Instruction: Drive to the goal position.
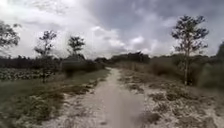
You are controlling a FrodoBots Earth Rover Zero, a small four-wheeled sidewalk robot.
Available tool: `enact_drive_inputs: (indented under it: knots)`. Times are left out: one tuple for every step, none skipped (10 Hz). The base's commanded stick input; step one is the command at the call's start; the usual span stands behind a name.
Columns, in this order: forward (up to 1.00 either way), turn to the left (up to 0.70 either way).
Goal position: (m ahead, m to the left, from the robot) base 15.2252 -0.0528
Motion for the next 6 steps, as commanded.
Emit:
enact_drive_inputs:
  knots:
    - [0.7,0.0]
    - [0.7,0.0]
    - [0.7,-0.22]
    - [0.7,-0.35]
    - [0.7,-0.26]
    - [0.7,-0.07]
